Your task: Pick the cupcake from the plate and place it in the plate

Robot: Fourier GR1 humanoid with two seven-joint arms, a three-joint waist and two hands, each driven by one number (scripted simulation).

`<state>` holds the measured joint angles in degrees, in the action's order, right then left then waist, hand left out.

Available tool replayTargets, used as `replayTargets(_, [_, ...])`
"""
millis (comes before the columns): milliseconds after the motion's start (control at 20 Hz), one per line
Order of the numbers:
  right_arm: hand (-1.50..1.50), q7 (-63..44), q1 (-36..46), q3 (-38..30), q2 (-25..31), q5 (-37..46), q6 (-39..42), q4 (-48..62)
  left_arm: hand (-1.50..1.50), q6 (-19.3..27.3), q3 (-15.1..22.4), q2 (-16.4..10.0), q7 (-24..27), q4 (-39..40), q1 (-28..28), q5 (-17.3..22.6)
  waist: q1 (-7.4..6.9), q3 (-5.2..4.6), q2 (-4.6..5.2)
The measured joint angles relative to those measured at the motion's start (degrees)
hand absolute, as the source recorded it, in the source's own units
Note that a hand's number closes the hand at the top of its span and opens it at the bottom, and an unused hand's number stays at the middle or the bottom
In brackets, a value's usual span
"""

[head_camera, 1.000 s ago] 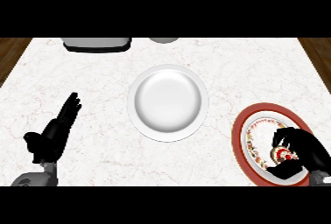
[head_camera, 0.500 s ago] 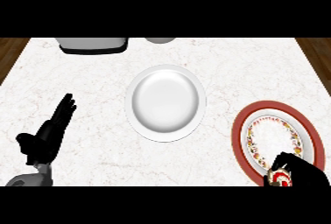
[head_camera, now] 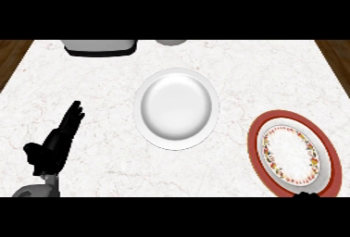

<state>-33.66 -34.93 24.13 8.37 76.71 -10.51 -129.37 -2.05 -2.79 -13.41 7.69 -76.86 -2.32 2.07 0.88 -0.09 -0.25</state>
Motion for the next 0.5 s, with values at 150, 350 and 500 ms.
replayTargets(150, [1.50, -1.92, 0.95, 3.80, -1.29, 6.12, 0.73, -5.49, 0.00, -0.35, -0.45, -0.19, -0.12, 0.22, -0.45, 0.28, -0.24, 0.00, 0.04])
replayTargets(350, [1.50, -4.64, 5.74, 8.67, -3.97, 14.27, 4.14, -9.00, 0.00, -0.71, -0.57, -0.22, 0.38, -0.17, 0.40, 0.06, -0.67, 0.01, 0.11])
replayTargets(500, [1.50, -7.64, 11.96, 11.72, -6.22, 17.13, 8.14, -8.60, 0.00, -1.04, -0.81, -0.22, -0.24, 0.08, -0.77, -0.02, -0.86, 0.01, 0.19])
